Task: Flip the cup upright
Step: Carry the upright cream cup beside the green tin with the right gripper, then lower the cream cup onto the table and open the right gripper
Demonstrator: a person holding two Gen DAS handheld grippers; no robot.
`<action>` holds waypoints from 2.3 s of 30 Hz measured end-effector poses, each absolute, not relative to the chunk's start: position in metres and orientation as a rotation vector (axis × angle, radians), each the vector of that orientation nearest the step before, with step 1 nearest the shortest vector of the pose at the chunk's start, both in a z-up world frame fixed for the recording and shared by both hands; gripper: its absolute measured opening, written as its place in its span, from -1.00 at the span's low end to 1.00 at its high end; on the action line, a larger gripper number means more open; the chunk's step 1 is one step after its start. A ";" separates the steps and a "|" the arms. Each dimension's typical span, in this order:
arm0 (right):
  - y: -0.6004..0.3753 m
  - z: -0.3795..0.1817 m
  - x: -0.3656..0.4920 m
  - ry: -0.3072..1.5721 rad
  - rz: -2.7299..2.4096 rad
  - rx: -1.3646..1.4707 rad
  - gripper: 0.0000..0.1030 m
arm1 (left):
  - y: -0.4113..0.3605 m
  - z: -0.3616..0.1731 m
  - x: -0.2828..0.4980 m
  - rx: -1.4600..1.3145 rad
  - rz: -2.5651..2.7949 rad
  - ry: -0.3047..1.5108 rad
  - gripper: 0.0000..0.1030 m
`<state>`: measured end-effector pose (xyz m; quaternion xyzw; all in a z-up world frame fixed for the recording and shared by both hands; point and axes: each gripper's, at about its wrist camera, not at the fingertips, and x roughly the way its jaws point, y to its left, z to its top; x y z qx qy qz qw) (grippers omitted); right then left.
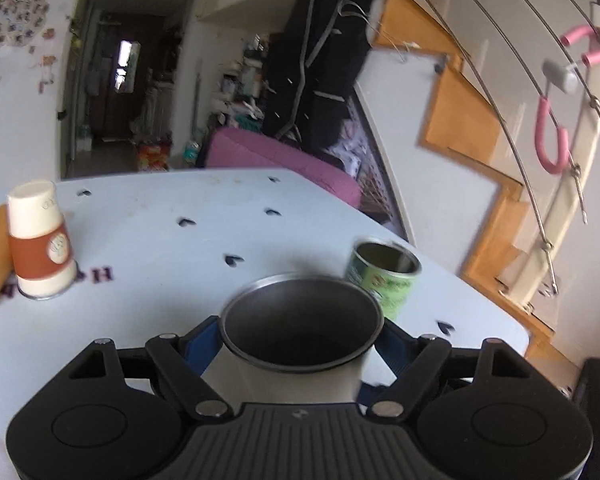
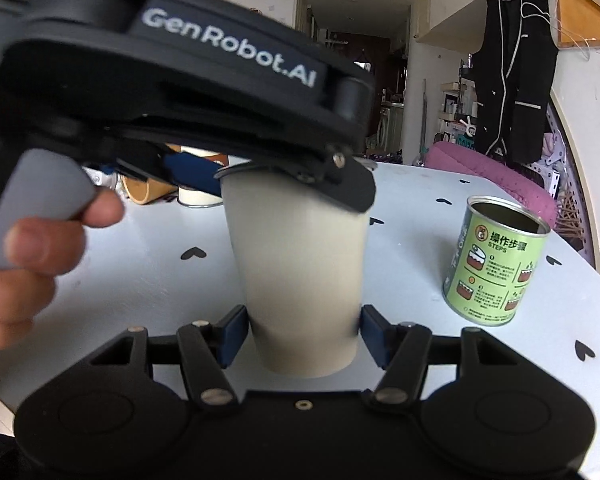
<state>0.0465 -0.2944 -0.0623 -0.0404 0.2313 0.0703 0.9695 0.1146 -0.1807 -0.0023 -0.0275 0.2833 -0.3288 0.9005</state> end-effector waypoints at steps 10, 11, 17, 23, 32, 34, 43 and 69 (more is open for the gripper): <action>-0.294 -0.073 0.048 0.464 0.129 -0.069 0.20 | -0.178 -0.005 0.115 -0.134 -0.713 0.641 0.63; -0.294 -0.073 0.049 0.465 0.129 -0.065 0.20 | -0.175 -0.004 0.116 -0.157 -0.721 0.650 0.63; -0.298 -0.074 0.058 0.476 0.116 -0.036 0.20 | -0.163 0.002 0.119 -0.212 -0.703 0.630 0.63; -0.303 -0.069 0.081 0.495 0.089 -0.030 0.20 | -0.147 0.005 0.125 -0.261 -0.660 0.616 0.63; -0.316 -0.068 0.118 0.527 0.041 -0.025 0.19 | -0.139 0.004 0.132 -0.267 -0.620 0.613 0.63; -0.319 -0.067 0.122 0.532 0.037 -0.021 0.19 | -0.139 0.004 0.133 -0.262 -0.618 0.610 0.63; -0.325 -0.063 0.106 0.521 0.020 0.024 0.61 | -0.136 0.006 0.129 -0.234 -0.600 0.596 0.63; -0.324 -0.013 -0.026 0.327 -0.092 0.045 1.00 | -0.085 -0.004 0.030 0.015 -0.287 0.428 1.00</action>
